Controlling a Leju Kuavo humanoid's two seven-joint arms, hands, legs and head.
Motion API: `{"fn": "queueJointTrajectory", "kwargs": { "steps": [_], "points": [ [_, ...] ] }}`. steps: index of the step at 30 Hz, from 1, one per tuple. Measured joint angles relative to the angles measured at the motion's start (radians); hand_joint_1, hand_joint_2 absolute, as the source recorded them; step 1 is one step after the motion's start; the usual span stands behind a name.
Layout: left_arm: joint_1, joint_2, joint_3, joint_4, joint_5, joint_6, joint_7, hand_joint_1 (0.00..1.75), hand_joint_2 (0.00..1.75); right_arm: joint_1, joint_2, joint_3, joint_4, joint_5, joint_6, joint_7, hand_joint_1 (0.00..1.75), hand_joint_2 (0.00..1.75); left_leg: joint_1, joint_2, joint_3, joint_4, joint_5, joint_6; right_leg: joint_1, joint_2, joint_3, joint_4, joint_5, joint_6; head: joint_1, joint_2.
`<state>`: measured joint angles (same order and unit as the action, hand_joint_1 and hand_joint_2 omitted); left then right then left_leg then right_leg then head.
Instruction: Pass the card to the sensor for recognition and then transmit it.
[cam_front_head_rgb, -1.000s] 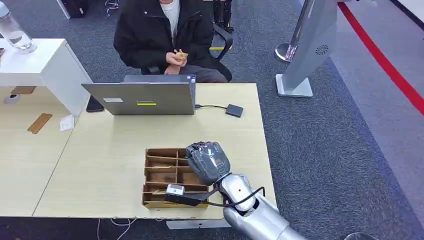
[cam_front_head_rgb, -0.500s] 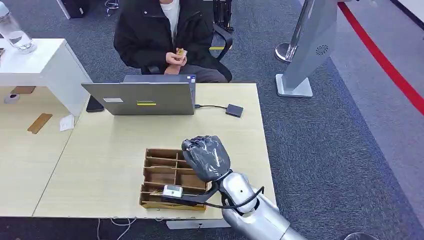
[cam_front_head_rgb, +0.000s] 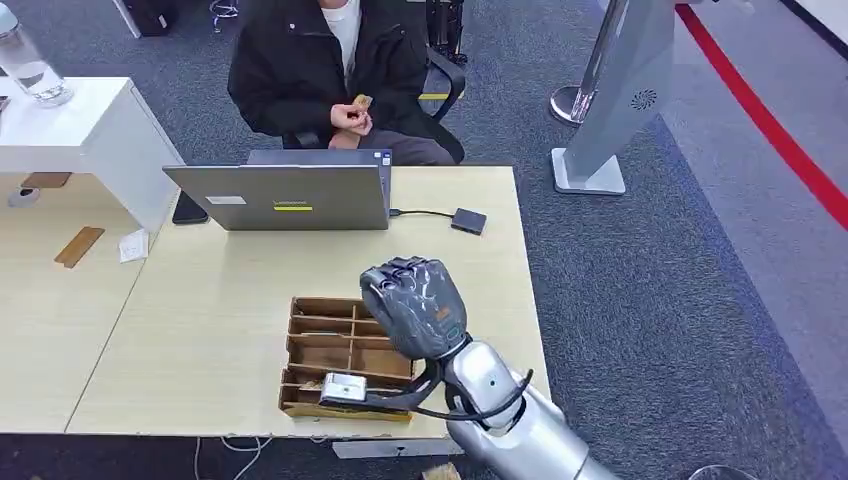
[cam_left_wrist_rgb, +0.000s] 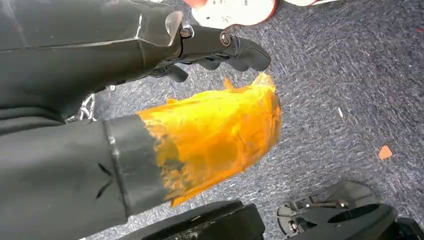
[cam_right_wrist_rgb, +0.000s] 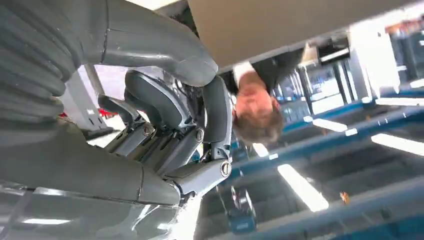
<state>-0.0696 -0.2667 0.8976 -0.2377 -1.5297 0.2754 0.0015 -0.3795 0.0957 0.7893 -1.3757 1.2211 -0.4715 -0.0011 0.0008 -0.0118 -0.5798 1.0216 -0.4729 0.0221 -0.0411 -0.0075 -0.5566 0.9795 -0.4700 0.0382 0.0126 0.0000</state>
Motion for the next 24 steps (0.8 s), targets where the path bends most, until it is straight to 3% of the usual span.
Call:
{"fn": "queueJointTrajectory", "kwargs": {
  "steps": [14, 15, 16, 24],
  "points": [
    [0.001, 0.004, 0.0, 0.001, 0.01, 0.003, 0.0, 0.0, 0.0, -0.004, -0.029, 0.0, -0.106, 0.005, 0.0, -0.001, 1.75, 1.75, 0.0, 0.0, 0.0, 0.0, 0.0, 0.0, 0.0, 0.0, 0.0, 0.0, 0.0, 0.0, 0.0, 0.0],
    [0.001, 0.004, 0.0, 0.001, 0.011, 0.003, 0.0, 0.0, 0.0, -0.004, -0.029, 0.0, -0.106, 0.005, 0.0, -0.002, 1.54, 1.75, 0.0, 0.0, 0.0, 0.0, 0.0, 0.0, 0.0, 0.0, 0.0, 0.0, 0.0, 0.0, 0.0, 0.0],
    [0.001, 0.004, 0.0, 0.001, 0.013, 0.003, 0.0, 0.0, 0.0, -0.004, -0.03, 0.001, -0.106, 0.005, 0.0, -0.005, 0.0, 1.75, 0.0, 0.0, 0.0, 0.0, 0.0, 0.0, 0.0, 0.0, 0.0, 0.0, 0.0, 0.0, 0.0, 0.0],
    [0.001, 0.006, 0.0, 0.006, 0.022, 0.006, 0.0, 0.0, 0.0, -0.003, -0.037, 0.015, -0.112, -0.016, -0.007, -0.021, 0.0, 1.75, 0.0, 0.0, 0.0, 0.0, 0.0, 0.0, 0.0, 0.0, 0.0, 0.0, 0.0, 0.0, 0.0, 0.0]
  ]
}}
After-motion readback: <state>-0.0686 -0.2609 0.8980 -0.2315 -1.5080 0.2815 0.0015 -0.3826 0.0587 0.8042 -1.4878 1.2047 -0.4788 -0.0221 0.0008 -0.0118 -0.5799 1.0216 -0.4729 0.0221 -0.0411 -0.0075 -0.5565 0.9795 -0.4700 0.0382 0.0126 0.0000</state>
